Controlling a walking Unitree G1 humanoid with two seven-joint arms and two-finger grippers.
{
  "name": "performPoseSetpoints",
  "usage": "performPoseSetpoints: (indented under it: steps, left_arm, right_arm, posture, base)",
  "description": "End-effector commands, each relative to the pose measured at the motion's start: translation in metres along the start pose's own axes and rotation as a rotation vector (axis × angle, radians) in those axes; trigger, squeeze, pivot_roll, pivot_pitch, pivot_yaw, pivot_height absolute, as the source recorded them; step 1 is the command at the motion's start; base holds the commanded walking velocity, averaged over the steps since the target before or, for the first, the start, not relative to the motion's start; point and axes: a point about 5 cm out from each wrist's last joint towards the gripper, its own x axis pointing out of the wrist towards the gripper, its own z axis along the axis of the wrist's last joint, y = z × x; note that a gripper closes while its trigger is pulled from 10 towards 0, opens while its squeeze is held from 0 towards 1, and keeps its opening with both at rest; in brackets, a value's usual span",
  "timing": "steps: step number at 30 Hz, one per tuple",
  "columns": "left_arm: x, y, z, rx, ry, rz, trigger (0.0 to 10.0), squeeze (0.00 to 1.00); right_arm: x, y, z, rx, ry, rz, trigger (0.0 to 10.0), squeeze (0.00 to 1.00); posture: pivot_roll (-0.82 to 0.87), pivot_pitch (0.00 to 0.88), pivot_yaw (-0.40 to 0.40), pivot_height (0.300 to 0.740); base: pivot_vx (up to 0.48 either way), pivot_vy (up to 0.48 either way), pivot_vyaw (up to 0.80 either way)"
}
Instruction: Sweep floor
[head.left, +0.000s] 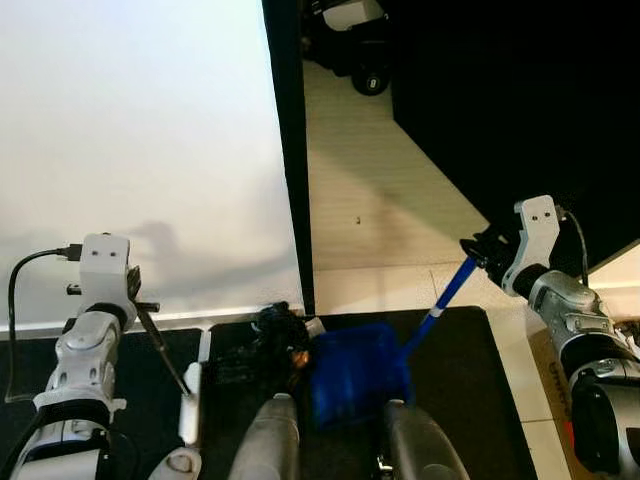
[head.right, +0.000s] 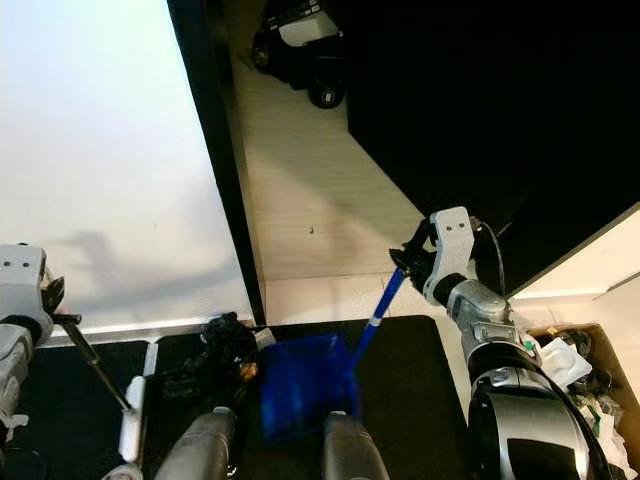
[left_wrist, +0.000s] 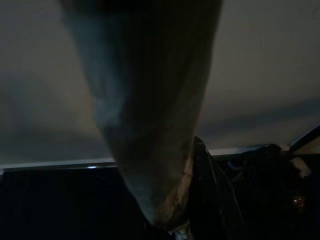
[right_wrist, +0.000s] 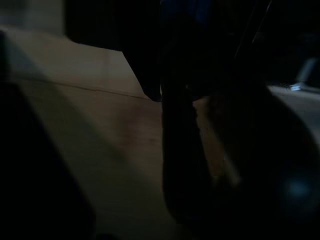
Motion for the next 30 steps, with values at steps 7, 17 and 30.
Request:
performPoseSetpoints:
  steps: [7,17,30]
  left_arm:
    - [0.000,0.018,0.013,0.068,-0.052,0.031,10.0,0.00]
    - [0.006,0.011,0.021,0.081,-0.103,0.010,10.0,0.00]
    - [0.015,-0.001,0.028,0.136,-0.107,-0.034,10.0,0.00]
  right_arm:
    - [-0.008,-0.023,0.008,0.013,-0.031,-0.130,10.0,0.00]
    - [0.012,0.022,-0.006,0.130,-0.036,-0.079,10.0,0.00]
    - [0.029,0.056,-0.002,-0.010,-0.011,-0.031,10.0,0.00]
  posture:
    - [0.08,0.124,-0.020,0.740]
    - [0.09,0.157,-0.020,0.740]
    - [0.09,0.174,-0.042,0.740]
  base:
    - [0.000,0.000,0.00]
    - [0.000,0.000,0.00]
    - [0.000,0.000,0.00]
